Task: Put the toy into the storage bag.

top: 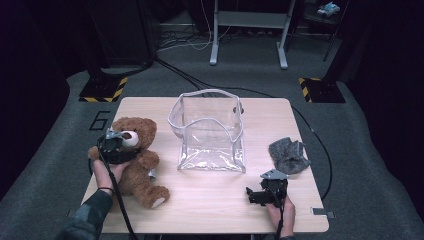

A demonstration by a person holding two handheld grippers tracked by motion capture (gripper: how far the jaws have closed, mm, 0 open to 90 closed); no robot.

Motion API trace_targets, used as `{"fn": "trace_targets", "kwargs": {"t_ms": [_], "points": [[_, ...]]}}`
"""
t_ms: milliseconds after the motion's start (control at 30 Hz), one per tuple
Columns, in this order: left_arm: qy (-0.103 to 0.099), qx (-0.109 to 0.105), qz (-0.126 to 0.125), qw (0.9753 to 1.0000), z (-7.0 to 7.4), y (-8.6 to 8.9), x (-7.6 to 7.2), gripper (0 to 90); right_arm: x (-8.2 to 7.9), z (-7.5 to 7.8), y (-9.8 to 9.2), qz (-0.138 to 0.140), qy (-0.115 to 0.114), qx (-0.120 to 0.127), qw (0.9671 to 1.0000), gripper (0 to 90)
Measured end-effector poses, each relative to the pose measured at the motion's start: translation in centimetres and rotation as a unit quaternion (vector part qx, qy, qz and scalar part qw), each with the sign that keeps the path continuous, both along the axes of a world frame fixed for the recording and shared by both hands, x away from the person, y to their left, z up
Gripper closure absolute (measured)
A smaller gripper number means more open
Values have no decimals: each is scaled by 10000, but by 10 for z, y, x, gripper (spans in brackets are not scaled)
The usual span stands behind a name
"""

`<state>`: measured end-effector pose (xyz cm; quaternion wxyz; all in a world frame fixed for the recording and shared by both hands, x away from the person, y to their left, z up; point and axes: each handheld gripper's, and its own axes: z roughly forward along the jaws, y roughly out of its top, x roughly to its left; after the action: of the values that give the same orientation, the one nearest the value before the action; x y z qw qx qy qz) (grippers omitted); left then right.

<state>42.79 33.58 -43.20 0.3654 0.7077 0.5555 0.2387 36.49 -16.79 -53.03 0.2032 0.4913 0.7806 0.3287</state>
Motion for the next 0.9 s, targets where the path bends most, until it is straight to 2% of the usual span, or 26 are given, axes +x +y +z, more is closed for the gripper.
{"fn": "trace_targets", "kwargs": {"t_ms": [67, 267, 400, 600, 900], "points": [[-206, -44, 0, 9998, 6, 2, -4, 452, 0, 0, 0, 9, 0, -14, 10000, 0], [-547, -208, 71, 9983, 13, 8, -7, 445, 0, 0, 0, 1, 0, -6, 10000, 0], [-726, -230, 122, 9970, 17, 9, -6, 443, 0, 0, 0, -22, -5, 7, 10000, 0], [-887, -346, 202, 9953, 25, 12, -3, 441, 0, 0, 0, 1, 1, 2, 10000, 0], [-1125, -343, 303, 9926, 40, 12, 3, 442, 0, 0, 0, -9, 1, 23, 10000, 0]]}}
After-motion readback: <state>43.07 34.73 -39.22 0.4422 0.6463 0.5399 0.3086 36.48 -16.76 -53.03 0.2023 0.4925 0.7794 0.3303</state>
